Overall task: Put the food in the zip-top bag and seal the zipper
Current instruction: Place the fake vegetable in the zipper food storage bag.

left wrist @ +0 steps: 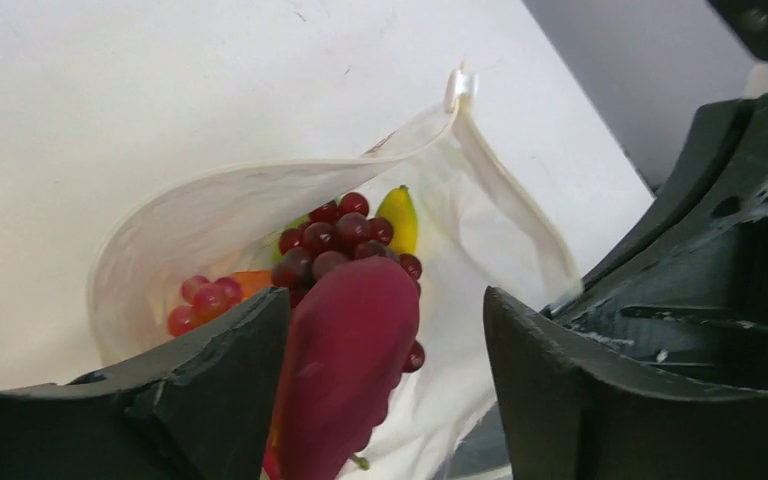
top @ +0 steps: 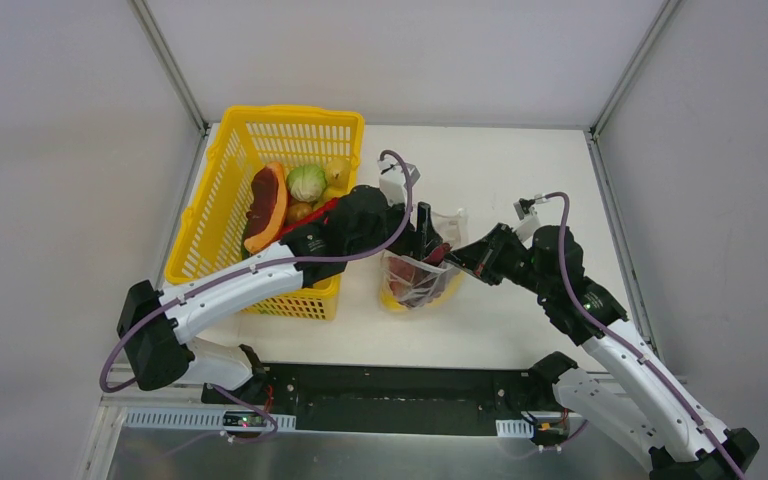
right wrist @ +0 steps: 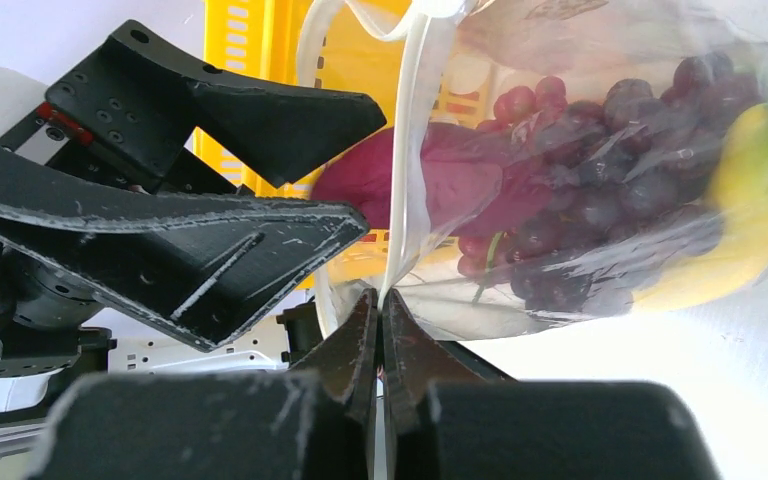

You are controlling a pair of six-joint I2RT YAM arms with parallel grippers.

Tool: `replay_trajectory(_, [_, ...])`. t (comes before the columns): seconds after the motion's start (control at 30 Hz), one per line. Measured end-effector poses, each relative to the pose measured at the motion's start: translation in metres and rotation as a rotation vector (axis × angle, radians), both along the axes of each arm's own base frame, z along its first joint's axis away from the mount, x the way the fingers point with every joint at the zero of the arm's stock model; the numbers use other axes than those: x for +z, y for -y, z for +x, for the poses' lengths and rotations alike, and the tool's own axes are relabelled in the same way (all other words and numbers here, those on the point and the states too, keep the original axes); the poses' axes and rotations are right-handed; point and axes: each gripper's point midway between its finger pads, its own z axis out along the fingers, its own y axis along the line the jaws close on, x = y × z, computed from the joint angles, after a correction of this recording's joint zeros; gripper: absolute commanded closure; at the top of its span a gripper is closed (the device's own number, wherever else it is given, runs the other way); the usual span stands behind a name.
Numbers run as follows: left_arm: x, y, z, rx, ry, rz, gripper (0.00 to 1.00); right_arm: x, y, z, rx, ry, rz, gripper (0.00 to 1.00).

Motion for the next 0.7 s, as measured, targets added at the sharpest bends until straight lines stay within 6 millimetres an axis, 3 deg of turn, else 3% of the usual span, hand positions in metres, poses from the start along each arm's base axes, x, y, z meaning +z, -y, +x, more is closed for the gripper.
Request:
replay_trajectory(0.2, [-0.003,-0.009,-0.002,-0.008,0.007,0.072,0.21,0.0,0.0,0.0,0.0,0.002,0.001,1.0])
replay_trajectory(0.4, [0.023,-0.024,-0.011,-0.02,0.036,0.084,0.21,0.0,0.0,0.0,-0.002,0.002,0.0,1.0])
replay_trajectory(0.43, [0.03,-0.03,-0.013,-0.011,0.036,0.09,0.17,0.0,0.0,0.001,-0.002,0.002,0.0,1.0])
replay_trajectory(0.57, [0.073,-0.066,-0.016,0.094,0.082,0.102,0.03,0.0,0.001,0.001,-0.011,0.007,-0.001,1.0])
replay_trajectory(0.7, [0.093,-0.133,-0.019,0.29,0.128,0.139,0.01,-0.001,0.004,-0.001,-0.015,0.012,0.001,1.0])
